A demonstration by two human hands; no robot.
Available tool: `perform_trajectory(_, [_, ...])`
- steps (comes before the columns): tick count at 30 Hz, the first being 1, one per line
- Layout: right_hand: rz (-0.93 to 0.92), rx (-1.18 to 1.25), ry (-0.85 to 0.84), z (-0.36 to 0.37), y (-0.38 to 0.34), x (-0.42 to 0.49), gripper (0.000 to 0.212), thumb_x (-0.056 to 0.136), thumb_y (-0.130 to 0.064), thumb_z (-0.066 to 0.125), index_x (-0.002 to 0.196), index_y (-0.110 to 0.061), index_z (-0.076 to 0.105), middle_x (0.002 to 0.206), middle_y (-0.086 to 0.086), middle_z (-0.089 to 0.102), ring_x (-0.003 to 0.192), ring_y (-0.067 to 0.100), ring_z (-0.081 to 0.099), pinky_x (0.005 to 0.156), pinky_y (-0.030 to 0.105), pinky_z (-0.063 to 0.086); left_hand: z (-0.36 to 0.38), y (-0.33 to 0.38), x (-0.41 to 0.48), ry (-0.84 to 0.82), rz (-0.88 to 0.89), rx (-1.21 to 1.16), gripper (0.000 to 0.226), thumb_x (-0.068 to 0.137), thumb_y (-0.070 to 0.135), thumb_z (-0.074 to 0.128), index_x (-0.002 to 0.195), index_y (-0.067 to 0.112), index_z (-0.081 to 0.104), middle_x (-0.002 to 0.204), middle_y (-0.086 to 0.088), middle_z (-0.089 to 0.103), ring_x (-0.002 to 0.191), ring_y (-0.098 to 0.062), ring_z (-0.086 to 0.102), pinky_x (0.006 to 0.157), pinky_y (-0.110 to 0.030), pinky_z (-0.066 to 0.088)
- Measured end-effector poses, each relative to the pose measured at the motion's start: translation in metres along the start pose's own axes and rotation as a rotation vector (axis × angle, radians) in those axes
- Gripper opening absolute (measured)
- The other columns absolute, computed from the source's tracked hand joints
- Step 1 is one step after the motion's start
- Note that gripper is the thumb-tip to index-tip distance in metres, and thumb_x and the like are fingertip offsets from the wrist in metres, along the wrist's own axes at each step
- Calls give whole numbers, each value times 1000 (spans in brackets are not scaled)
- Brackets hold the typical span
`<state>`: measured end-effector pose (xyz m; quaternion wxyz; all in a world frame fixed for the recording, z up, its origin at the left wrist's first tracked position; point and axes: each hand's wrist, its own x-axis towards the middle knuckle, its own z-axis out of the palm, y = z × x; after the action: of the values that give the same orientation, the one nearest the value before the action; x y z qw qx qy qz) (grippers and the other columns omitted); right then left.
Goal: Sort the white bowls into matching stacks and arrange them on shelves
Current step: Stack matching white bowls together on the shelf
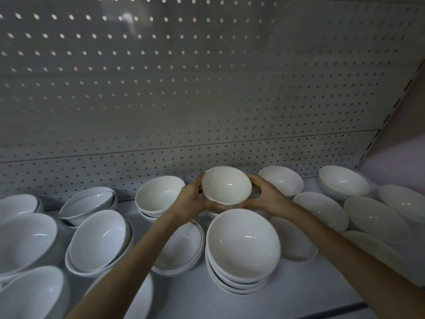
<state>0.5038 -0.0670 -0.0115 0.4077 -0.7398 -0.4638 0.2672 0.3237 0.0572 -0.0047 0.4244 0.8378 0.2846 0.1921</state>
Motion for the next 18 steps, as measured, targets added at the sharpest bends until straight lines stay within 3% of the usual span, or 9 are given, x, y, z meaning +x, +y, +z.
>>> perform_trajectory(2, [-29,43,15,-5,-4,0,85,56,-26,89,129,-22,46,125,-7,55,116,12,51,104,40,41,-5,9,0,13,26,-26,85,64,18,86,135,18,40,117,5,56,105,-9,52,80,-12,44])
perform_trajectory(5, [-84,137,24,-14,-16,-5,80,53,-32,89,122,-25,49,121,-9,57,115,13,54,98,33,45,-13,23,-3,33,44,-116,83,64,15,85,134,19,41,117,7,55,111,-11,54,84,-14,45])
perform_trajectory(7, [-105,218,42,-19,-25,-12,72,52,-29,83,115,-30,48,118,-13,56,115,14,53,94,27,45,-17,34,-9,43,50,-203,83,66,10,83,137,16,39,117,10,52,115,-11,52,79,-7,46])
perform_trajectory(12, [-175,323,78,-24,-43,-35,60,70,3,72,111,-31,45,114,-18,51,108,4,52,83,13,50,-21,58,-31,79,101,-304,70,71,8,79,127,23,40,108,20,50,113,-7,47,73,0,44])
perform_trajectory(16, [-207,396,70,-25,-55,-65,60,70,0,71,120,-19,42,114,-16,50,103,-2,53,74,9,49,-21,67,-55,76,131,-329,81,61,28,80,133,20,43,128,6,55,119,-12,52,98,-23,47])
perform_trajectory(18, [-214,408,59,-24,-58,-79,57,76,4,67,122,-17,42,116,-14,52,102,-3,56,76,10,48,-21,70,-67,79,133,-341,87,56,36,79,134,19,44,131,4,54,120,-12,52,101,-29,47])
